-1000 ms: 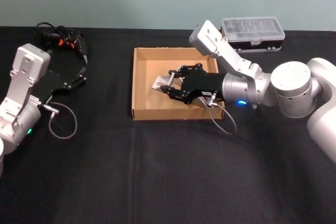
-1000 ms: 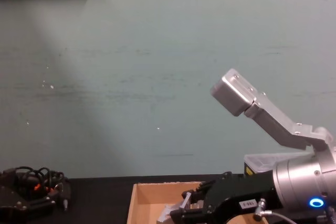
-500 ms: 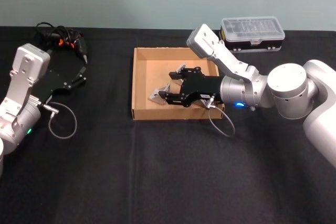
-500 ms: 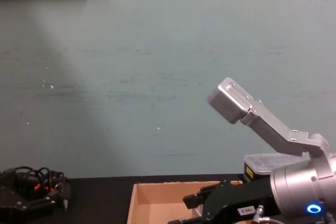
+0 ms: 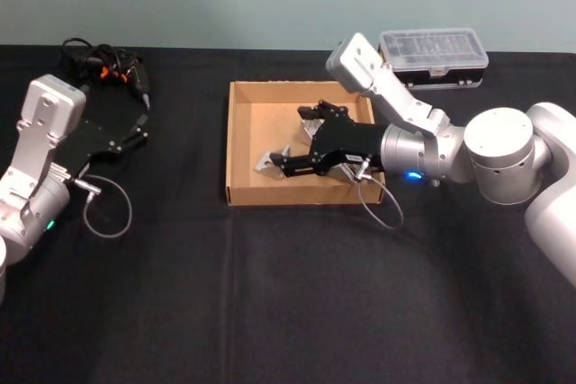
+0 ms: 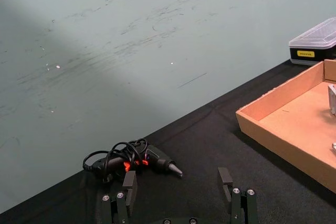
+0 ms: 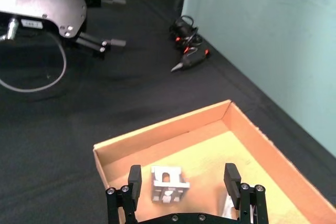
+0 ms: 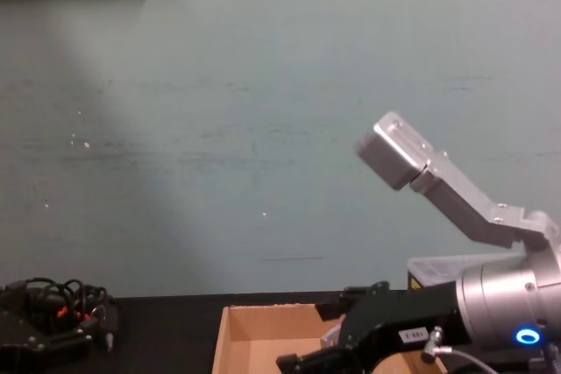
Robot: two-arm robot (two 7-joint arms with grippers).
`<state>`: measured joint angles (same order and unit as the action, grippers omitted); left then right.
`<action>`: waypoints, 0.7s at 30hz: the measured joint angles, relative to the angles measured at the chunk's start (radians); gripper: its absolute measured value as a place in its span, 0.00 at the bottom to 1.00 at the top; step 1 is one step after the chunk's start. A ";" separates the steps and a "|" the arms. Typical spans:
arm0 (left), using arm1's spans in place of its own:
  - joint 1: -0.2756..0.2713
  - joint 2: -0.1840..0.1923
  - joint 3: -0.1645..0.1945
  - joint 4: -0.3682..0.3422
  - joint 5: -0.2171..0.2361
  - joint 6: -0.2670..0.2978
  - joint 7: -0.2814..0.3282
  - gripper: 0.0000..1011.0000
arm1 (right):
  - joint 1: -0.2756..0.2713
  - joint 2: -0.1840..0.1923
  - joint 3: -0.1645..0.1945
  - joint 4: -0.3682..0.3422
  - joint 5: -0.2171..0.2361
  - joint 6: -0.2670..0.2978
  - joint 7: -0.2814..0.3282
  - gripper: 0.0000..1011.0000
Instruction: Use one hand to pick up the angle iron from the table and place it into the box.
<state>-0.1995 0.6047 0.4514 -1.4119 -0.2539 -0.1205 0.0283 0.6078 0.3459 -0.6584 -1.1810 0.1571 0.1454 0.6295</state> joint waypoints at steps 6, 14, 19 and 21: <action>0.000 0.000 0.000 0.000 0.000 0.000 0.000 0.99 | -0.023 0.011 0.033 -0.053 0.011 -0.006 -0.031 0.99; 0.000 0.000 0.000 0.000 0.000 0.000 0.000 0.99 | -0.117 0.066 0.132 -0.221 0.028 -0.009 -0.145 0.99; 0.000 0.000 0.000 0.000 0.000 0.000 0.000 0.99 | -0.202 0.105 0.208 -0.324 0.018 -0.008 -0.243 0.99; 0.000 0.000 0.000 0.000 0.000 0.000 0.000 0.99 | -0.255 0.123 0.252 -0.369 0.015 -0.009 -0.292 0.99</action>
<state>-0.1995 0.6047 0.4514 -1.4120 -0.2539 -0.1205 0.0283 0.3527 0.4693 -0.4064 -1.5497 0.1721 0.1368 0.3374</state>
